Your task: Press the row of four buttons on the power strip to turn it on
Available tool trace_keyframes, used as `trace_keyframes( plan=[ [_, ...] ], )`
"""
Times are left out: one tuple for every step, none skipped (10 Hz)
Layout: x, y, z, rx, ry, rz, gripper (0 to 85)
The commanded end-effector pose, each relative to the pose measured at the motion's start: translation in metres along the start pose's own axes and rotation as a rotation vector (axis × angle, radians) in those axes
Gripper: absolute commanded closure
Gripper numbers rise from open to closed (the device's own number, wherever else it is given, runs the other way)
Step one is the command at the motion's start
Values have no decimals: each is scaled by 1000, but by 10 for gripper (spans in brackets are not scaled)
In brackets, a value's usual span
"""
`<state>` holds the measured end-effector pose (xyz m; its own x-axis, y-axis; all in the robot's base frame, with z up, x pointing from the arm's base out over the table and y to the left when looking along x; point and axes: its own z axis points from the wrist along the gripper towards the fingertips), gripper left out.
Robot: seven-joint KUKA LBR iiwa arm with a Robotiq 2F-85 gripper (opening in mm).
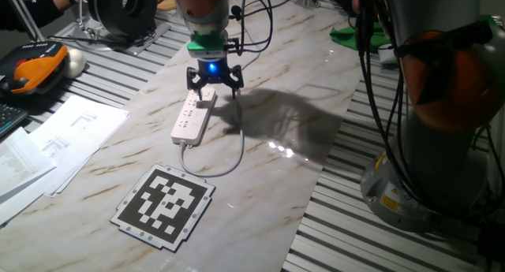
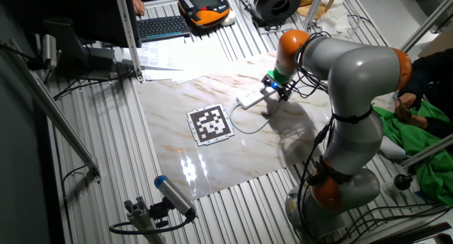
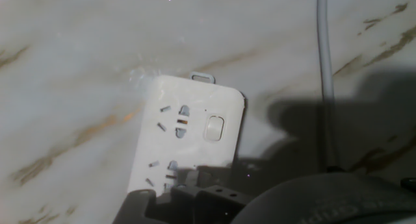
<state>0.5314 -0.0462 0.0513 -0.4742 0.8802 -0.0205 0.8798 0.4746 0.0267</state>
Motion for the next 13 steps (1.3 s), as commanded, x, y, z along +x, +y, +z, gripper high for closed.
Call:
trace_keyframes(
  plan=[
    [1, 0, 1, -1, 0, 4, 0],
    [2, 0, 3, -5, 0, 6, 0],
    [2, 1, 5, -6, -4, 6, 0],
    [1, 0, 7, -9, -2, 6, 0],
    [0, -1, 10, -12, 1, 5, 0],
    [0, 0, 12, -14, 4, 6, 0],
    [1, 0, 15, -18, 3, 9, 0],
    [2, -1, 18, -23, 3, 10, 0],
    [5, -2, 22, -29, 0, 10, 0],
    [8, -2, 24, -33, -9, 11, 0],
    [9, -3, 26, -32, -16, 11, 0],
    [9, -3, 26, -33, -15, 8, 0],
    [9, -2, 26, -32, -13, 5, 0]
  ],
)
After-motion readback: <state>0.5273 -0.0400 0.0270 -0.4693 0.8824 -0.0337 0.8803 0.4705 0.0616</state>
